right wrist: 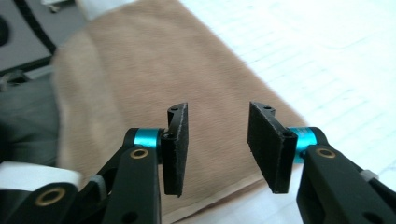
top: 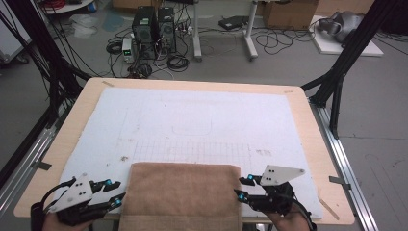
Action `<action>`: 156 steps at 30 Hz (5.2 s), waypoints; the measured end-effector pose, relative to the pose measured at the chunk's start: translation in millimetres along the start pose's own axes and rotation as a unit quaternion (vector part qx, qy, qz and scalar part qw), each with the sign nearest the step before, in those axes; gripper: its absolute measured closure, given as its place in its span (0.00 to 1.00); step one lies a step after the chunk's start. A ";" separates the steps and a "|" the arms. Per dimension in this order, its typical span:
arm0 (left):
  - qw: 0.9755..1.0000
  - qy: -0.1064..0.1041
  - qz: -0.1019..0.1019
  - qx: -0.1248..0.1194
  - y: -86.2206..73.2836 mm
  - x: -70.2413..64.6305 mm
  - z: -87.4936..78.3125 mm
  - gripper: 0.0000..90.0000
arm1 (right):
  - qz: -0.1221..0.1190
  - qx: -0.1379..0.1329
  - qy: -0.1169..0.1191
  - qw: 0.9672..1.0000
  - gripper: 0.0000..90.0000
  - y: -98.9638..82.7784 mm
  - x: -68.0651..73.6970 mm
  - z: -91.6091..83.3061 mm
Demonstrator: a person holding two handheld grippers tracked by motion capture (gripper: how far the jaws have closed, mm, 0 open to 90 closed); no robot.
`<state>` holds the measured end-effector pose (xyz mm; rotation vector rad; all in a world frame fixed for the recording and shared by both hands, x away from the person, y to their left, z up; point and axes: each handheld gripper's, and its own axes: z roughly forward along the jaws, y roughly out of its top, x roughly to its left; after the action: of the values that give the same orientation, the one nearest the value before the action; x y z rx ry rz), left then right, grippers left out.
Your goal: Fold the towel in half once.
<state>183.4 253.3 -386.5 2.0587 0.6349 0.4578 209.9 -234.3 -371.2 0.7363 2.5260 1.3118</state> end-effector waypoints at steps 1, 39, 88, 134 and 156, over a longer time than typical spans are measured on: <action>1.000 0.001 -0.004 0.000 1.0 3.0 4.8 0.65 | -0.001 -0.001 -0.001 1.000 0.63 1.8 -3.6 1.8; 0.995 0.005 -0.069 0.076 -3.5 67.6 84.9 0.54 | 0.040 0.051 -0.037 0.997 0.49 -9.3 -65.7 68.6; 0.991 -0.044 -0.068 0.109 -6.5 69.9 97.0 0.88 | 0.032 0.095 0.011 0.995 0.85 -16.2 -66.6 84.9; 0.994 0.056 -0.059 0.066 96.0 136.9 110.5 0.91 | -0.005 0.060 -0.077 0.995 0.91 72.8 -126.2 63.3; 0.992 0.082 -0.080 0.053 122.5 173.8 122.2 0.68 | 0.046 0.019 -0.112 0.993 0.59 105.6 -176.5 47.5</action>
<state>420.4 220.3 -333.0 2.0630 0.9335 0.5117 415.1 -240.8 -322.3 0.9599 2.3695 1.1406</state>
